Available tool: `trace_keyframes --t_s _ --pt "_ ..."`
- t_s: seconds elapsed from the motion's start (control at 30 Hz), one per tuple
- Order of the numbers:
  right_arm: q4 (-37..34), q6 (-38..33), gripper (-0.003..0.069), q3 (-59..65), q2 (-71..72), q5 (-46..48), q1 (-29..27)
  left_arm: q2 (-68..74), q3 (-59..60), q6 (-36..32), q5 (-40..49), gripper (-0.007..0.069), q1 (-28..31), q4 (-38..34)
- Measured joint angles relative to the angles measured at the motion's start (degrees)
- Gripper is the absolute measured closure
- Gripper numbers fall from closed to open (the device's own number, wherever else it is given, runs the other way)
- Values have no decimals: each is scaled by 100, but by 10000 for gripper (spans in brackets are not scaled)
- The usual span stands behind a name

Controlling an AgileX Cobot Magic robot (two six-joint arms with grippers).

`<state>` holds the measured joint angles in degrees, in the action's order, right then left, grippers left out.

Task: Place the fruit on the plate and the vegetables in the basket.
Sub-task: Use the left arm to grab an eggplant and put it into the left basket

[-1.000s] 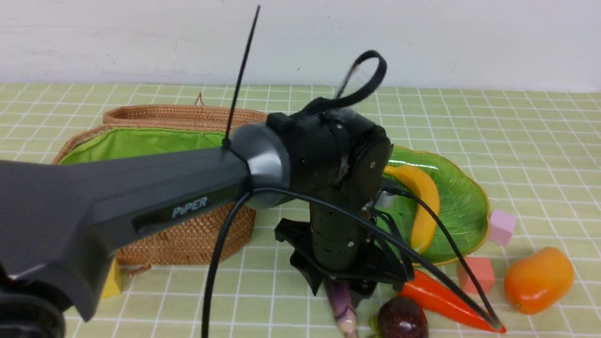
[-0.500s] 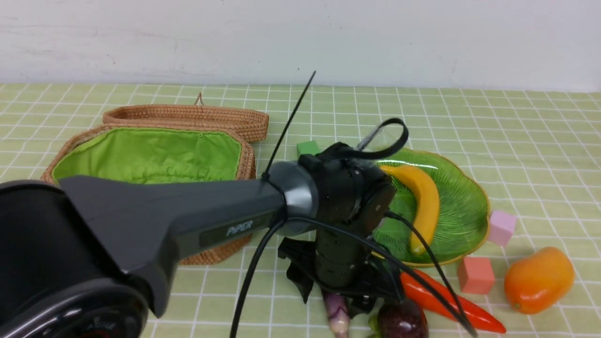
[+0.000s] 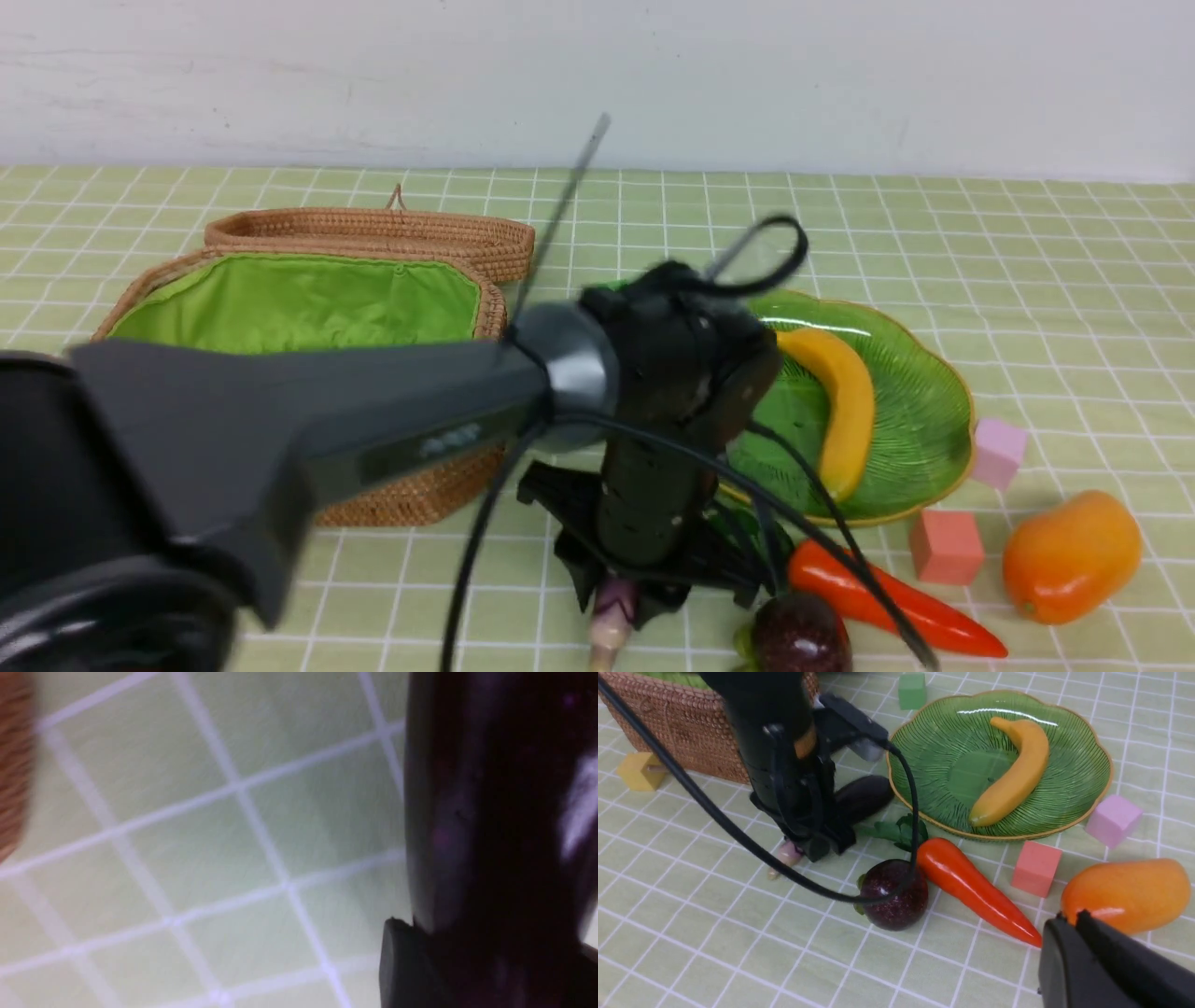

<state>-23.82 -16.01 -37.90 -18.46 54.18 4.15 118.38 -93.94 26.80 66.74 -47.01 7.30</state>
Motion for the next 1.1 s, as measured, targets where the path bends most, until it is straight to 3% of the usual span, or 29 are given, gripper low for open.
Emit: trace_keyframes --t_s 0.37,0.47,0.53,0.63,0.73,0.8,0.83,0.87,0.97,1.1 --pt "-336 -183 627 -7 0 -17 0 -1570 5 -354 345 327 0 247" --pt "-585 -424 627 -8 0 -125 0 -1867 5 -936 391 327 0 774" --pt "-855 -775 627 -8 0 -247 0 -1965 5 -1713 397 327 29 1271" --pt "-1117 -1147 627 -8 0 -275 0 -2008 5 -2526 397 327 210 1419" --pt "-1676 -1907 627 -8 0 -281 0 -2014 5 -3808 397 327 821 1317" --pt "-1841 -2146 627 -8 0 -281 0 -2014 5 -4145 397 327 1111 1273" --pt "-2030 -2406 627 -8 0 -270 0 -2014 11 -4562 397 327 1566 1229" --pt "-2053 -2406 627 -8 0 -270 0 -2014 11 -4605 397 327 1617 1229" --pt "-2246 -2613 627 -14 0 -270 0 -2014 11 -5459 397 327 2443 1068" --pt "-2291 -2666 627 -14 0 -270 0 -1994 11 -6604 321 327 3115 674"
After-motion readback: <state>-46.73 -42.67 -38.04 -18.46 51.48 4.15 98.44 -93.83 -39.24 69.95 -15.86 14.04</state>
